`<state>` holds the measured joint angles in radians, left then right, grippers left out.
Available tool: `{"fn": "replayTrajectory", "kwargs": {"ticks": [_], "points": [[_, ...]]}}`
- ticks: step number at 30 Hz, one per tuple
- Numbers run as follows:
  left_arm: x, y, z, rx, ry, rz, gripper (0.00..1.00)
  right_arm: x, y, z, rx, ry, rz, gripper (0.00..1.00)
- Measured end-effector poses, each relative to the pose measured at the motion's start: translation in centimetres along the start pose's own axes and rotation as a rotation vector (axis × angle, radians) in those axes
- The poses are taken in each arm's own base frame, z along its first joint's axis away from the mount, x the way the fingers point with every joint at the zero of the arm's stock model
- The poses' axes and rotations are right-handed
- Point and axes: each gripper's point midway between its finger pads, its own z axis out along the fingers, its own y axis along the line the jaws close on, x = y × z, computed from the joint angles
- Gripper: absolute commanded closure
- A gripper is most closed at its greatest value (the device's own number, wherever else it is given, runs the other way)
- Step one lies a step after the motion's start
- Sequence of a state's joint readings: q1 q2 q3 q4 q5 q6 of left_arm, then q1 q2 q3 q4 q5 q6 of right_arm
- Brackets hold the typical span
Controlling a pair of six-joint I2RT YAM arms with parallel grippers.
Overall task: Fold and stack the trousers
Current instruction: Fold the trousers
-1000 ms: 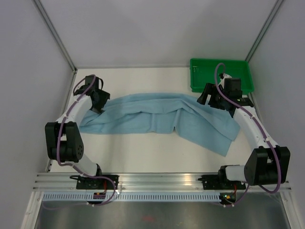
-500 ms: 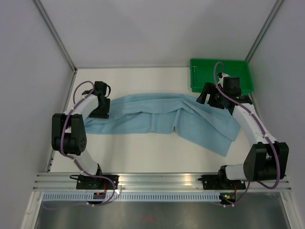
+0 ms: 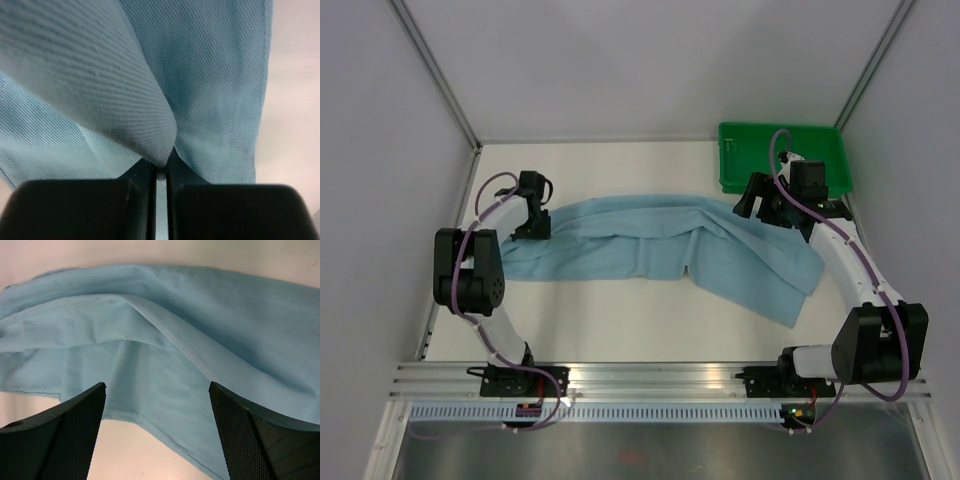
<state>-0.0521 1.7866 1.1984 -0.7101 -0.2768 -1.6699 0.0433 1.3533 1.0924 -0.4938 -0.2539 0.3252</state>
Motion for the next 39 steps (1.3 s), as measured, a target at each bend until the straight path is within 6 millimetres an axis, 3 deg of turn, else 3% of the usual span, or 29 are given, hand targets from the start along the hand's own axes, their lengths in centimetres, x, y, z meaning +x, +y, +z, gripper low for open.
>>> {"fn": "replayTrajectory", "kwargs": {"ticks": [3, 6, 8, 11, 14, 17, 19, 22, 24, 27, 29, 34, 39], "points": [[0.1, 0.1, 0.1, -0.001, 0.008, 0.039, 0.98, -0.1, 0.0, -0.1, 0.0, -0.004, -0.001, 0.09], [-0.2, -0.3, -1.2, 0.051, 0.013, 0.178, 0.98, -0.1, -0.1, -0.1, 0.007, -0.007, -0.001, 0.09], [-0.9, -1.0, -3.1, 0.126, 0.007, 0.292, 0.98, -0.1, -0.2, -0.1, 0.014, -0.007, 0.0, 0.09], [-2.5, -2.2, -7.6, 0.336, -0.017, 0.437, 0.98, 0.1, -0.4, -0.1, 0.02, -0.004, 0.001, 0.09], [-5.5, -1.1, -10.5, 0.519, -0.033, 0.478, 0.98, 0.1, -0.5, 0.0, 0.027, -0.001, 0.007, 0.09], [-9.1, 1.8, -9.0, 0.568, -0.071, 0.468, 0.98, 0.4, -0.6, 0.4, 0.03, 0.013, 0.021, 0.09], [-9.2, 4.2, -6.5, 0.526, -0.055, 0.507, 0.97, 0.7, -0.8, 0.8, 0.034, 0.029, 0.031, 0.09], [-6.9, 6.9, -4.0, 0.493, 0.035, 0.6, 0.81, 1.4, -1.1, 1.3, 0.038, 0.053, 0.04, 0.1], [-6.1, 7.8, -3.2, 0.496, 0.062, 0.643, 0.28, 2.1, -1.2, 1.5, 0.036, 0.068, 0.041, 0.1], [-5.6, 7.7, -3.3, 0.536, 0.073, 0.698, 0.05, 3.7, -1.8, 1.9, 0.037, 0.103, 0.035, 0.1], [-5.4, 7.4, -3.6, 0.564, 0.078, 0.726, 0.0, 4.8, -2.4, 1.9, 0.059, 0.135, 0.029, 0.09], [-6.0, 6.2, -5.2, 0.611, 0.042, 0.766, 0.02, 6.0, -4.3, 2.2, 0.152, 0.155, 0.044, 0.09], [-8.4, 1.8, -9.6, 0.691, -0.061, 0.75, 0.1, 9.2, -7.3, 2.8, 0.281, 0.189, 0.106, 0.11]]}}
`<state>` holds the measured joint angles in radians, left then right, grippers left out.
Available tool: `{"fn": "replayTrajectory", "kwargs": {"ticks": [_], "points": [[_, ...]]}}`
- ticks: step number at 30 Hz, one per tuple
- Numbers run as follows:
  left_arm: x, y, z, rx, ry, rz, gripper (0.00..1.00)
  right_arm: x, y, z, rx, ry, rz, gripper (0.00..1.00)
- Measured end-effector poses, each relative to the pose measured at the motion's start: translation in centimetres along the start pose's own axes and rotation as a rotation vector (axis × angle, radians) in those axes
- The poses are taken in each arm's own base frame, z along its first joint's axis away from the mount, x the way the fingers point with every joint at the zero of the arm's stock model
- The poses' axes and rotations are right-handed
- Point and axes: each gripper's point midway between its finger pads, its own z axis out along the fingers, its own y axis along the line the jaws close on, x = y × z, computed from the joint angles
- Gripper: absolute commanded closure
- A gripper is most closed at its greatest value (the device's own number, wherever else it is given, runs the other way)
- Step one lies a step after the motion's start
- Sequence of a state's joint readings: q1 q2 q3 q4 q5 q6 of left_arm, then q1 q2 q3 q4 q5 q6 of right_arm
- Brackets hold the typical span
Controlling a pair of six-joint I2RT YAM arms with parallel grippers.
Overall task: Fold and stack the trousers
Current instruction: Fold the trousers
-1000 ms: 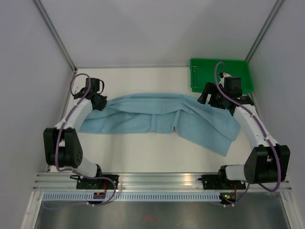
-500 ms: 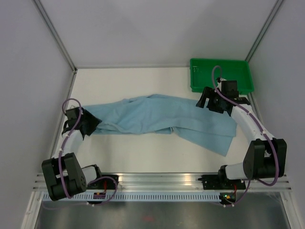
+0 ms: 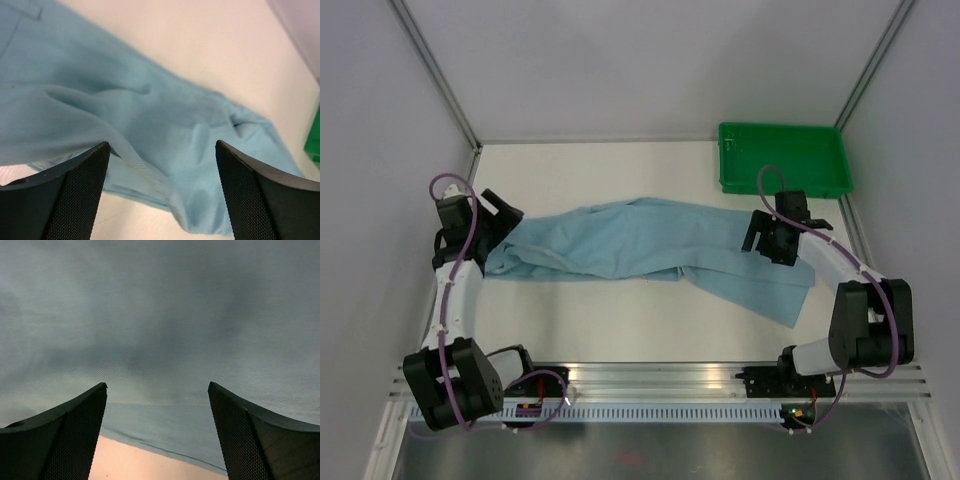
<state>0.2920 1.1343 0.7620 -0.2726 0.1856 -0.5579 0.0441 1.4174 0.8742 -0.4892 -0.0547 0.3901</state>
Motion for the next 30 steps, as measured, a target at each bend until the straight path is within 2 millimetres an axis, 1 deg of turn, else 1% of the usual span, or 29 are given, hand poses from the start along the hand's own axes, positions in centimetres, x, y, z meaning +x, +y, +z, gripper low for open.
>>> {"fn": "replayTrajectory", "kwargs": {"ticks": [2, 4, 6, 7, 10, 11, 13, 14, 16, 17, 19, 20, 21, 22, 23, 25, 27, 29, 30], "points": [[-2.4, -1.5, -0.8, 0.019, -0.046, 0.004, 0.1, 0.3, -1.1, 0.7, 0.059, 0.006, 0.017, 0.1], [-4.3, -2.3, -1.5, 0.016, -0.085, -0.005, 0.1, 0.1, -2.0, 1.3, 0.116, -0.002, 0.03, 0.1], [-5.3, -2.2, -2.1, -0.012, -0.105, -0.024, 0.12, 0.0, -2.7, 1.7, 0.155, -0.009, 0.036, 0.11], [-5.5, -1.9, -2.3, -0.037, -0.112, -0.036, 0.12, -0.1, -3.0, 2.0, 0.172, -0.012, 0.041, 0.11], [-4.9, 0.0, -2.5, -0.135, -0.107, -0.072, 0.13, 0.0, -3.5, 2.9, 0.203, -0.008, 0.055, 0.13], [-4.7, 0.8, -2.5, -0.166, -0.109, -0.081, 0.14, 0.1, -3.7, 3.2, 0.21, -0.004, 0.058, 0.19], [-4.0, 2.3, -2.4, -0.229, -0.109, -0.094, 0.16, 0.5, -4.0, 3.8, 0.228, 0.01, 0.065, 0.26], [-3.7, 3.1, -2.1, -0.259, -0.105, -0.11, 0.18, 0.6, -4.1, 4.0, 0.235, 0.015, 0.069, 0.35], [-3.0, 5.0, -1.2, -0.323, -0.08, -0.154, 0.19, 0.8, -4.4, 4.2, 0.247, 0.021, 0.068, 0.41], [-2.6, 6.1, -0.5, -0.355, -0.061, -0.185, 0.2, 0.8, -4.5, 4.3, 0.253, 0.02, 0.069, 0.52], [-1.6, 8.5, 1.1, -0.423, -0.01, -0.249, 0.21, 0.8, -4.8, 4.3, 0.27, 0.024, 0.059, 0.66], [-1.1, 9.3, 1.7, -0.445, 0.01, -0.271, 0.22, 0.7, -4.8, 4.3, 0.271, 0.024, 0.058, 0.78], [-0.5, 10.1, 2.3, -0.469, 0.034, -0.294, 0.22, 0.6, -4.8, 4.4, 0.272, 0.026, 0.059, 0.86], [0.0, 10.8, 2.8, -0.487, 0.053, -0.31, 0.22, 0.6, -4.8, 4.4, 0.272, 0.026, 0.055, 0.95], [0.3, 11.2, 3.2, -0.497, 0.066, -0.318, 0.22, 0.6, -4.8, 4.4, 0.271, 0.027, 0.053, 1.0], [0.7, 11.6, 3.8, -0.506, 0.084, -0.326, 0.23, 0.6, -4.8, 4.3, 0.274, 0.025, 0.059, 1.0], [0.6, 11.6, 4.4, -0.505, 0.094, -0.328, 0.23, 0.7, -4.9, 3.9, 0.282, 0.027, 0.059, 1.0], [0.1, 11.4, 5.2, -0.49, 0.095, -0.327, 0.23, 0.7, -5.3, 2.7, 0.302, 0.024, 0.062, 1.0], [-0.2, 11.3, 5.6, -0.481, 0.093, -0.324, 0.23, 0.6, -5.6, 1.7, 0.315, 0.012, 0.064, 1.0]]}}
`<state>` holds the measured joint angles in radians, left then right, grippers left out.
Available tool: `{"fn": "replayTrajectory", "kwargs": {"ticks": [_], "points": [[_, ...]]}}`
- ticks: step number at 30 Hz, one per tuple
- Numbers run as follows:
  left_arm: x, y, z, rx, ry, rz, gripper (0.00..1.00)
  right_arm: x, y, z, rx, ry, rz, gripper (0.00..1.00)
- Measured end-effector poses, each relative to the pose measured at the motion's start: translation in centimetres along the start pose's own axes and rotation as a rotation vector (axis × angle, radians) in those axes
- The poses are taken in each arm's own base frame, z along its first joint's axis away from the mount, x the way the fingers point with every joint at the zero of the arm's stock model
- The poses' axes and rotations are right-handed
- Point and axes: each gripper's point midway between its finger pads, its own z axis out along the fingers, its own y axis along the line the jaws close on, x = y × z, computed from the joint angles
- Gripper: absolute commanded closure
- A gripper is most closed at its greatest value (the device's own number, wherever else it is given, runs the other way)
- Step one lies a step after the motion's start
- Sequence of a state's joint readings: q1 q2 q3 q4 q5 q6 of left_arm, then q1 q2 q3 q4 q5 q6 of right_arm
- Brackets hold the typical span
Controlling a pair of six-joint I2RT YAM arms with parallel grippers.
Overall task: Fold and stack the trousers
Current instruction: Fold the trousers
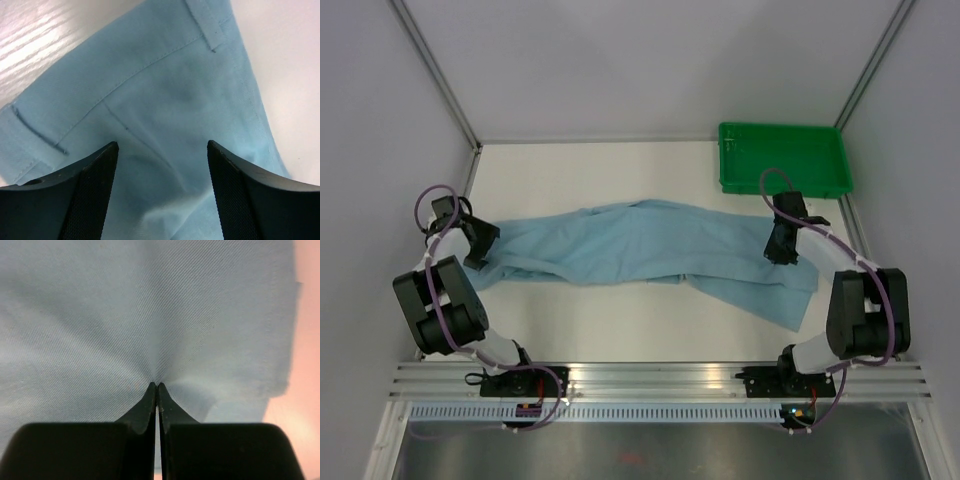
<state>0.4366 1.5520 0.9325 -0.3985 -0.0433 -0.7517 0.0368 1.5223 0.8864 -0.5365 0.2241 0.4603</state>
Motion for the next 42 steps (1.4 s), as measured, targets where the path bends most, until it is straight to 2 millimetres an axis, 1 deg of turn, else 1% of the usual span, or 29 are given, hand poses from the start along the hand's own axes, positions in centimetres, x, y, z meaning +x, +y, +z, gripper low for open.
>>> {"fn": "replayTrajectory", "kwargs": {"ticks": [2, 6, 7, 8, 9, 10, 13, 14, 15, 16, 17, 19, 22, 24, 25, 27, 28, 29, 30, 31, 32, 33, 35, 37, 39, 40, 41, 42], "points": [[-0.3, -0.4, 0.5, 0.01, -0.004, 0.012, 0.23, -0.5, -0.9, -1.7, 0.021, -0.029, 0.01, 1.0], [-0.4, -0.7, 1.6, 0.019, 0.006, 0.05, 0.23, -2.0, -2.9, -6.0, 0.058, -0.12, 0.048, 1.0], [-0.4, -0.7, 1.8, 0.017, 0.009, 0.062, 0.23, -2.0, -3.4, -6.8, 0.066, -0.132, 0.056, 0.93], [-0.4, -0.6, 2.1, 0.015, 0.012, 0.074, 0.23, -1.9, -3.7, -7.3, 0.073, -0.136, 0.066, 0.77], [-0.3, -0.6, 2.2, 0.013, 0.014, 0.081, 0.23, -1.6, -4.0, -7.5, 0.078, -0.131, 0.072, 0.65], [-0.3, -0.5, 2.3, 0.012, 0.016, 0.091, 0.23, -1.1, -4.2, -7.5, 0.085, -0.12, 0.078, 0.48], [-0.5, -0.6, 2.5, 0.014, 0.016, 0.115, 0.26, 0.7, -4.7, -7.0, 0.095, -0.06, 0.079, 0.15], [-0.7, -0.8, 2.5, 0.016, 0.014, 0.12, 0.28, 1.3, -4.8, -6.9, 0.096, -0.038, 0.074, 0.14], [-0.8, -0.8, 2.5, 0.017, 0.012, 0.124, 0.31, 1.5, -4.8, -7.0, 0.094, -0.027, 0.069, 0.13], [-0.9, -0.9, 2.5, 0.019, 0.01, 0.127, 0.32, 1.5, -4.7, -7.1, 0.093, -0.024, 0.064, 0.12], [-1.0, -1.1, 2.5, 0.022, 0.007, 0.131, 0.32, 1.3, -4.7, -7.3, 0.095, -0.021, 0.057, 0.12], [-1.1, -1.2, 2.4, 0.026, 0.005, 0.136, 0.32, -0.3, -4.4, -7.9, 0.093, -0.041, 0.048, 0.11], [-1.1, -1.1, 2.5, 0.025, 0.007, 0.14, 0.33, -3.8, -4.0, -8.2, 0.088, -0.095, 0.052, 0.12], [-1.1, -1.1, 2.5, 0.025, 0.007, 0.141, 0.33, -6.1, -4.1, -7.4, 0.099, -0.115, 0.072, 0.15], [-1.1, -1.1, 2.5, 0.025, 0.007, 0.141, 0.33, -6.9, -4.3, -6.7, 0.105, -0.111, 0.087, 0.16], [-1.1, -1.1, 2.5, 0.025, 0.007, 0.141, 0.33, -7.6, -4.4, -5.0, 0.106, -0.086, 0.116, 0.16], [-1.1, -1.1, 2.5, 0.025, 0.008, 0.141, 0.33, -7.5, -4.4, -4.4, 0.097, -0.07, 0.133, 0.17], [-1.1, -1.1, 2.5, 0.025, 0.008, 0.141, 0.33, -6.9, -4.0, -4.0, 0.075, -0.054, 0.148, 0.19], [-1.0, -1.1, 2.5, 0.025, 0.008, 0.141, 0.33, -6.1, -3.5, -4.1, 0.047, -0.038, 0.166, 0.39], [-1.0, -1.1, 2.5, 0.025, 0.008, 0.141, 0.33, -5.2, -3.0, -4.3, 0.016, -0.028, 0.181, 0.62], [-1.0, -1.1, 2.5, 0.025, 0.009, 0.141, 0.33, -4.2, -2.5, -5.0, -0.019, -0.023, 0.201, 0.9], [-1.0, -1.1, 2.4, 0.025, 0.009, 0.141, 0.33, -3.1, -2.1, -5.8, -0.054, -0.021, 0.234, 1.0], [-1.1, -1.1, 2.4, 0.026, 0.008, 0.141, 0.32, -1.1, -1.6, -8.1, -0.119, -0.042, 0.317, 1.0], [-1.1, -1.1, 2.3, 0.028, 0.006, 0.141, 0.32, 0.1, -1.6, -10.2, -0.175, -0.079, 0.397, 1.0], [-1.1, -1.2, 2.3, 0.029, 0.005, 0.141, 0.32, 1.5, -1.8, -11.6, -0.219, -0.096, 0.47, 1.0], [-1.1, -1.2, 2.3, 0.029, 0.005, 0.141, 0.32, 2.2, -1.8, -11.7, -0.231, -0.092, 0.489, 1.0], [-1.1, -1.2, 2.3, 0.029, 0.006, 0.141, 0.32, 3.2, -1.7, -11.4, -0.237, -0.07, 0.5, 1.0], [-1.1, -1.1, 2.3, 0.029, 0.007, 0.141, 0.32, 4.4, -1.5, -10.7, -0.232, -0.028, 0.502, 1.0]]}}
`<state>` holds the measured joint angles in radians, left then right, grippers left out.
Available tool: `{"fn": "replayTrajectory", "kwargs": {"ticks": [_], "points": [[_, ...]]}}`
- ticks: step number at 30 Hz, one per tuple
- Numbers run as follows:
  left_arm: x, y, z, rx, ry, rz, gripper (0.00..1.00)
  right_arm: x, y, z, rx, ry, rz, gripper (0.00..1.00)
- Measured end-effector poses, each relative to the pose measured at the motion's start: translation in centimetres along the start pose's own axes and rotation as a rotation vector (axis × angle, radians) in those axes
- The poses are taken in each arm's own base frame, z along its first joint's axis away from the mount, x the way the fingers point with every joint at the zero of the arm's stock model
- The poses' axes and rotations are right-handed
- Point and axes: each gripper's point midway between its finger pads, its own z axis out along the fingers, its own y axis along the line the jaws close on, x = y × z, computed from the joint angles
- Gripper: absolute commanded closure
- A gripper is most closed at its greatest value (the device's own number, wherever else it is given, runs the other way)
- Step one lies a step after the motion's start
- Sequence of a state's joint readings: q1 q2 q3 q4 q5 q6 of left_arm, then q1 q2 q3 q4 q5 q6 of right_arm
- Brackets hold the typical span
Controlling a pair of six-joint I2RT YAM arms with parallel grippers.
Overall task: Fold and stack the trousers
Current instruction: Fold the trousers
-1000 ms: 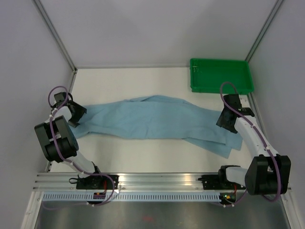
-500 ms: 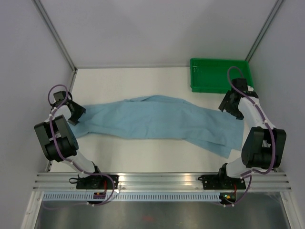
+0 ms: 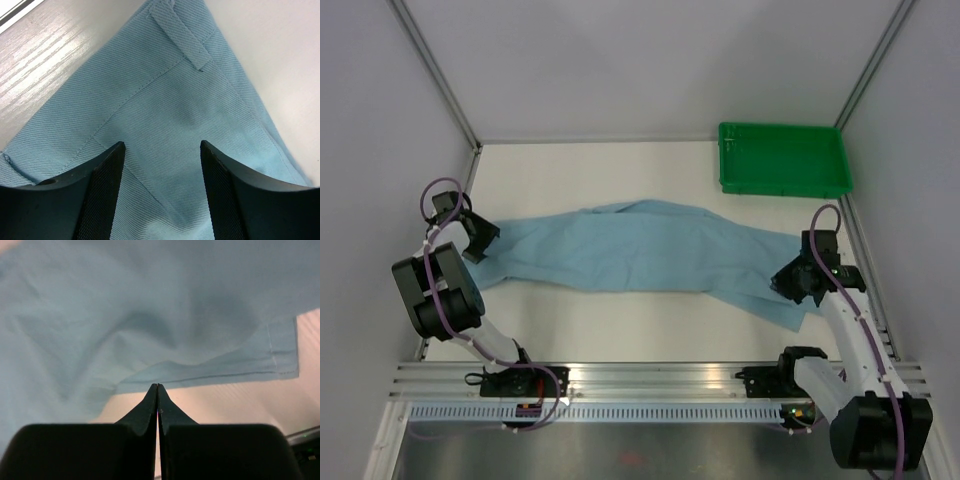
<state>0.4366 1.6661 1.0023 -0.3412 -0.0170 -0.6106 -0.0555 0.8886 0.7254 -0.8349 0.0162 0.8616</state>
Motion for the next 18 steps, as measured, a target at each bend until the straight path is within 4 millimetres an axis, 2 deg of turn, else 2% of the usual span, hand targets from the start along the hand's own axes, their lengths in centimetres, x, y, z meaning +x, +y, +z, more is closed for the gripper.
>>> {"fn": "replayTrajectory", "kwargs": {"ticks": [4, 6, 10, 14, 18], "points": [[0.1, 0.1, 0.0, -0.002, 0.001, 0.0, 0.31, 5.3, -3.9, 3.0, 0.146, 0.206, -0.025, 1.0], [0.0, 0.1, 0.0, -0.003, -0.001, 0.0, 0.31, 6.7, -5.2, 3.5, 0.197, 0.266, -0.048, 1.0], [0.3, 0.4, 0.1, -0.011, 0.002, -0.001, 0.31, 7.2, -6.0, 4.3, 0.228, 0.298, -0.089, 1.0], [0.7, 0.6, 0.0, -0.014, 0.007, 0.0, 0.31, 7.5, -6.6, 6.0, 0.27, 0.326, -0.114, 1.0], [0.3, 0.4, -0.7, -0.004, -0.01, -0.001, 0.31, 7.4, -6.7, 6.2, 0.31, 0.354, -0.128, 1.0]]}}
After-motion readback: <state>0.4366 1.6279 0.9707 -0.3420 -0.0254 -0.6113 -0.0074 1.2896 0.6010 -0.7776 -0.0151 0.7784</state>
